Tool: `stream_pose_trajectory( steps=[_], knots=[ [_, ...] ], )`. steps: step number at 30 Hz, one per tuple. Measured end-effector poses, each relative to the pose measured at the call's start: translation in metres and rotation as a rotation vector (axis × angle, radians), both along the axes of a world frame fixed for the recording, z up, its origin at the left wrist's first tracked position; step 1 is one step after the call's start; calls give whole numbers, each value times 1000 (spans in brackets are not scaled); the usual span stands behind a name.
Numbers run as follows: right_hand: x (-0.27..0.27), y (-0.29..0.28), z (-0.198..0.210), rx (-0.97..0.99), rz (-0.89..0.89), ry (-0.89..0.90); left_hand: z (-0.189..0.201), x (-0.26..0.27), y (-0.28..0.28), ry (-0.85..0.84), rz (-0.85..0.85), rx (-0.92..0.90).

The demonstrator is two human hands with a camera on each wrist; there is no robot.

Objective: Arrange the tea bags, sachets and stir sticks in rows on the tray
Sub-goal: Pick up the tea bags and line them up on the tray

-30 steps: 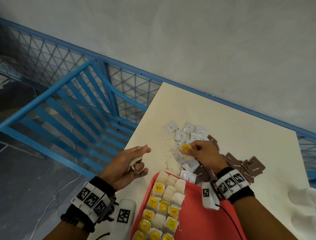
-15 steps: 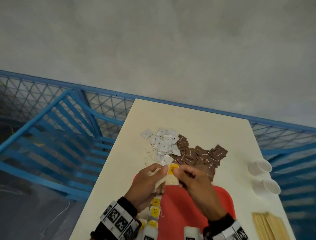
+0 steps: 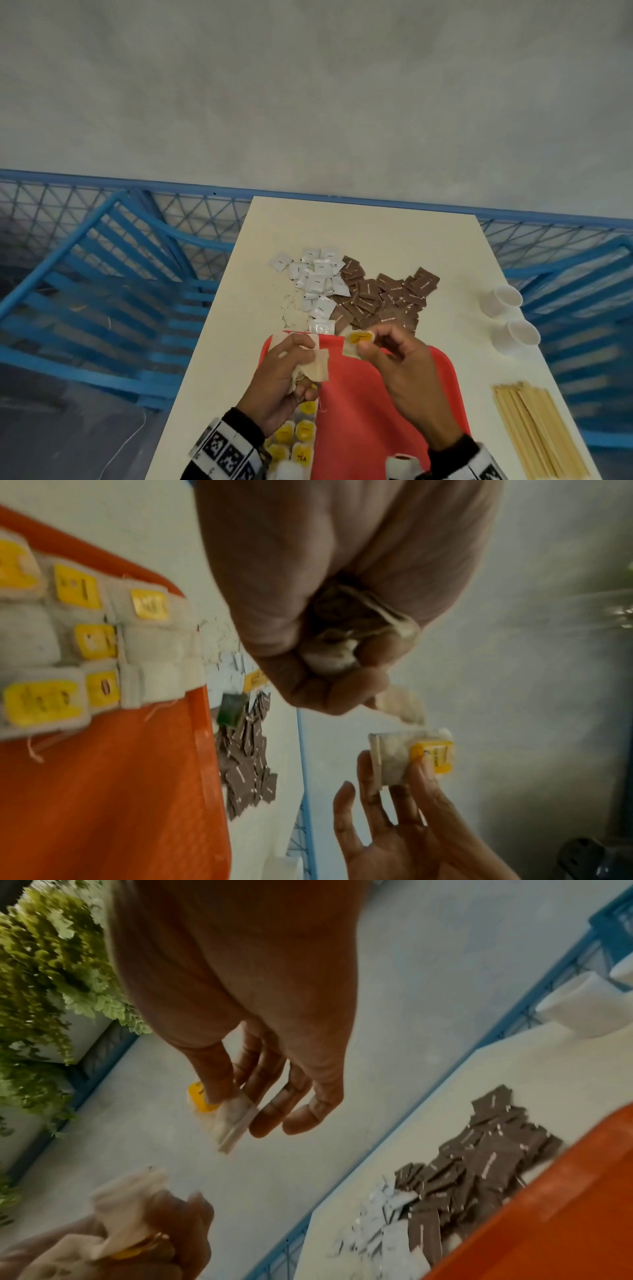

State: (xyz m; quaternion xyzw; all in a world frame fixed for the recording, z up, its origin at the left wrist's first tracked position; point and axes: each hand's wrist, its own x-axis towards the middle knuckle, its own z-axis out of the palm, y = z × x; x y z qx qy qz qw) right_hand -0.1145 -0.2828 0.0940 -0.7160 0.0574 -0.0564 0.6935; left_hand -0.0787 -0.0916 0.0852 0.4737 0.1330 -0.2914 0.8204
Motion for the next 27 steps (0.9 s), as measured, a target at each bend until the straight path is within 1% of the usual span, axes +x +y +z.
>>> stream_pose_trajectory(
  steps=[3,5,10,14,17,19,21,24,27],
  knots=[
    [4,14,-8,37,-10,23,3,-3,19,-98,-63,139],
    [10,27,-5,68,5,15,10,-2,31,-193,-80,208],
    [26,57,12,48,72,-49,39,9,49,-499,-35,407],
    [28,70,21,16,95,-90,45,16,55,-693,-43,550],
    [27,74,24,5,117,-100,45,17,56,-723,-9,566],
    [25,73,28,3,147,-100,47,17,58,-679,28,501],
    [23,69,30,-41,177,-105,50,18,62,-670,32,480],
    [25,63,34,-140,246,-89,55,19,66,-730,-4,533],
    [27,60,39,-220,259,-85,58,18,68,-722,-1,526]
  ],
)
